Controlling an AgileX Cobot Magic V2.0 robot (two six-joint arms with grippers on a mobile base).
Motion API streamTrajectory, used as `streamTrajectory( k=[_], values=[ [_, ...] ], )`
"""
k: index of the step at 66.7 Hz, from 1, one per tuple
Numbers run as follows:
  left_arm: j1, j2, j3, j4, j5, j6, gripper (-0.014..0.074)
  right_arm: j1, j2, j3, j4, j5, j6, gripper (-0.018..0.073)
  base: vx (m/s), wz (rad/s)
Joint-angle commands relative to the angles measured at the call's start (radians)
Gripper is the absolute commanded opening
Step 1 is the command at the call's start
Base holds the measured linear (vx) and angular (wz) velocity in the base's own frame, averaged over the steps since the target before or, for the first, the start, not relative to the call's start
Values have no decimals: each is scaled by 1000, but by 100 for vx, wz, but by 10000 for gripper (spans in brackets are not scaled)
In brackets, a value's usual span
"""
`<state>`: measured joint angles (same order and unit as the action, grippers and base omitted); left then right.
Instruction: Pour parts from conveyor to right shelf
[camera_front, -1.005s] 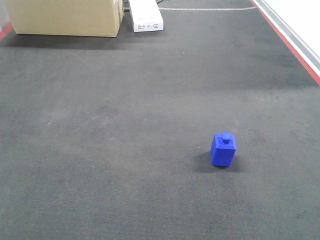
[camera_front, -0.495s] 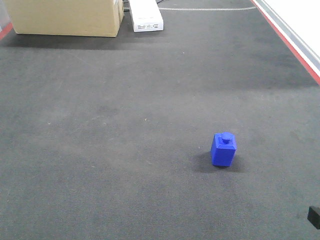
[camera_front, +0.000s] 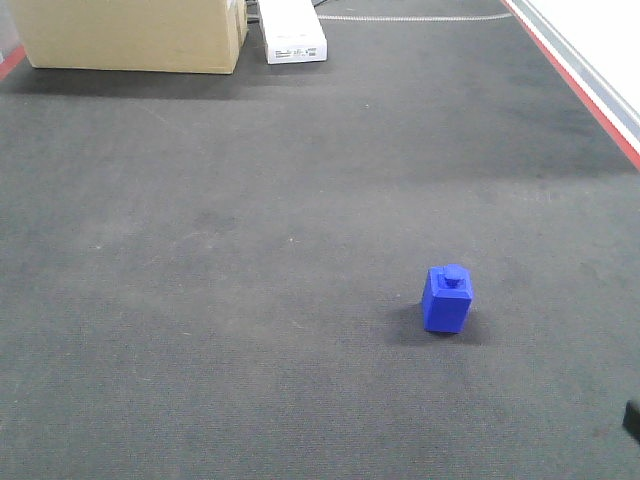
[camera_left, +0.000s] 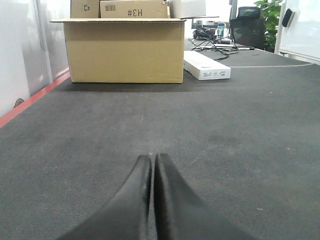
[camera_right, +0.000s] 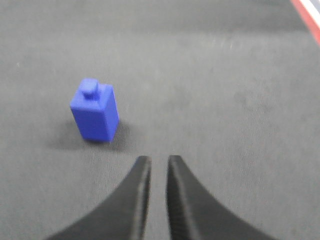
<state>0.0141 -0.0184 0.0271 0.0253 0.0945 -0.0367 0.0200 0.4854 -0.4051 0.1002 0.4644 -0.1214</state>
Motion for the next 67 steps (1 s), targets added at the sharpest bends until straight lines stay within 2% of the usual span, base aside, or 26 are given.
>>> streamTrajectory(
  k=[1, 13, 20, 33, 48, 55, 67],
  values=[
    [2, -6, -26, -6, -72, -7, -6, -1, 15, -70, 8, -54, -4, 253, 0, 0],
    [2, -6, -26, -6, -72, -7, -6, -1, 104, -152, 26, 20, -4, 421, 0, 0],
    [2, -6, -26, -6, -72, -7, -6, -1, 210, -210, 37, 60, -4, 464, 0, 0],
    [2, -6, -26, -6, -72, -7, -6, -1, 406, -375, 80, 139, -33, 466, 0, 0],
    [2, -6, -26, -6, -72, -7, -6, 4, 655, -623, 110, 287, -16, 466, 0, 0],
    [2, -6, -26, -6, -72, -7, -6, 66, 766, -735, 73, 350, 16, 466, 0, 0],
    [2, -6, -26, -6, -72, -7, -6, 214, 927, -875, -31, 367, 179, 466, 0, 0]
  ],
)
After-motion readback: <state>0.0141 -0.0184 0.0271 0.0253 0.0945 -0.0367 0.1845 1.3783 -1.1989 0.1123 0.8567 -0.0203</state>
